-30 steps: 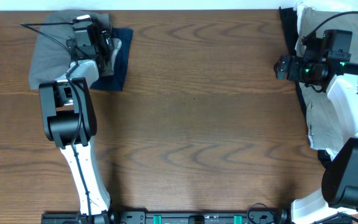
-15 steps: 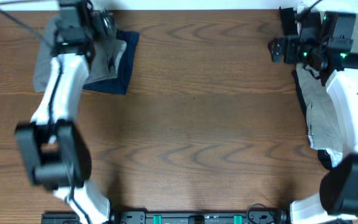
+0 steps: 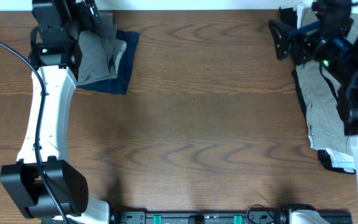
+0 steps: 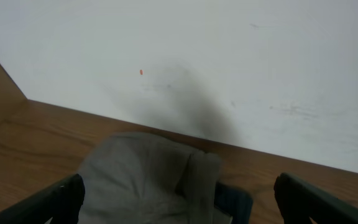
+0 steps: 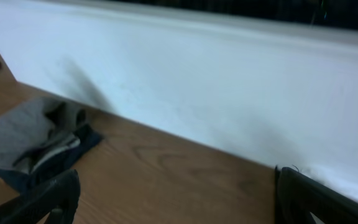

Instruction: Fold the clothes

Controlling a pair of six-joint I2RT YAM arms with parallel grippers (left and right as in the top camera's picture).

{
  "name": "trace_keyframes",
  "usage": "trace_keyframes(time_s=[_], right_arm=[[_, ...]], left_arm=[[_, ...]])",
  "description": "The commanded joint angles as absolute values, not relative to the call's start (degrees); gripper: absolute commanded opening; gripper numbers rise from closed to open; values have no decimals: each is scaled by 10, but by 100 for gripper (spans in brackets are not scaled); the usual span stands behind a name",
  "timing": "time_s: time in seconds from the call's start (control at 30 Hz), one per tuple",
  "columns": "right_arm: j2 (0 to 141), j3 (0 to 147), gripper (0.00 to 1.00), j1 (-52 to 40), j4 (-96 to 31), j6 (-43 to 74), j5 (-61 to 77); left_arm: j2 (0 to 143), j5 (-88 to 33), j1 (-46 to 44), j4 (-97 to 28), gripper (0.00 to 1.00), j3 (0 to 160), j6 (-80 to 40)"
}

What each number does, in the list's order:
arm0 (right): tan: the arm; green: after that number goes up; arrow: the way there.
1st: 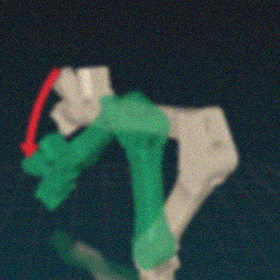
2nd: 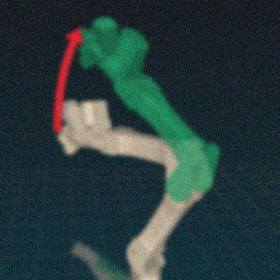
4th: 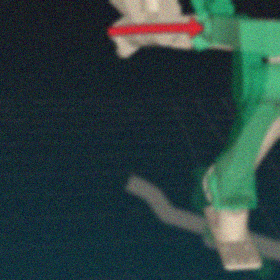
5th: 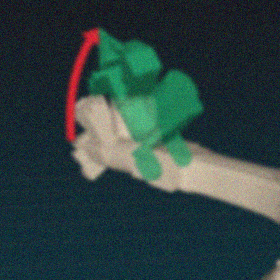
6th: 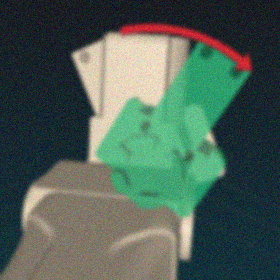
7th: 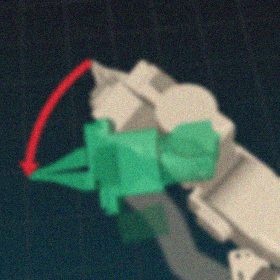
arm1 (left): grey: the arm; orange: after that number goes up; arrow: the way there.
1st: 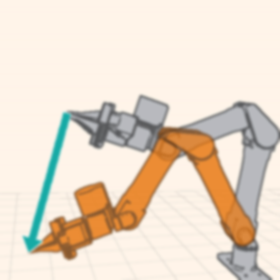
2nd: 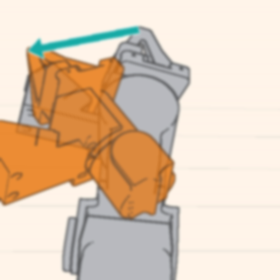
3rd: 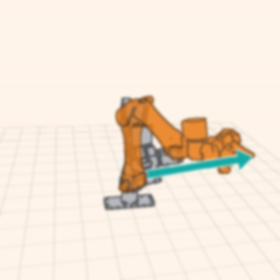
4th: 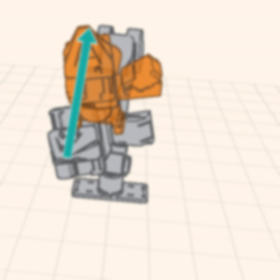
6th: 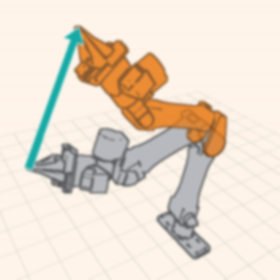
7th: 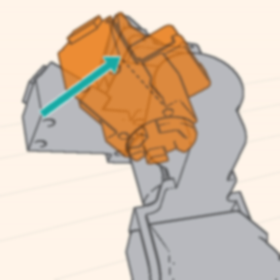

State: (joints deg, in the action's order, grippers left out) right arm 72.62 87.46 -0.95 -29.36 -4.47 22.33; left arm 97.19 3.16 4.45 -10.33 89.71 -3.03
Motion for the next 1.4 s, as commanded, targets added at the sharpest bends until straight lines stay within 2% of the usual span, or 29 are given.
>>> trace_keyframes(time_s=[0.0,0.43,0.57,0.73,0.97,1.13,1.37], right_arm=[[715,882,99,-15,-296,-52,229],[710,879,99,-15,-347,-62,208],[654,818,99,-14,-332,-109,177],[534,618,99,-6,-180,-121,108],[351,294,99,7,67,-121,90],[232,129,99,7,130,-118,90],[112,19,99,4,124,-117,90]], left_arm=[[975,31,47,-105,98,898,-35],[975,31,47,-105,98,898,-35],[975,31,47,-105,98,898,-35],[975,31,47,-105,98,898,-35],[975,31,47,-105,98,898,-35],[975,31,47,-105,98,898,-35],[975,31,47,-105,98,898,-35]])
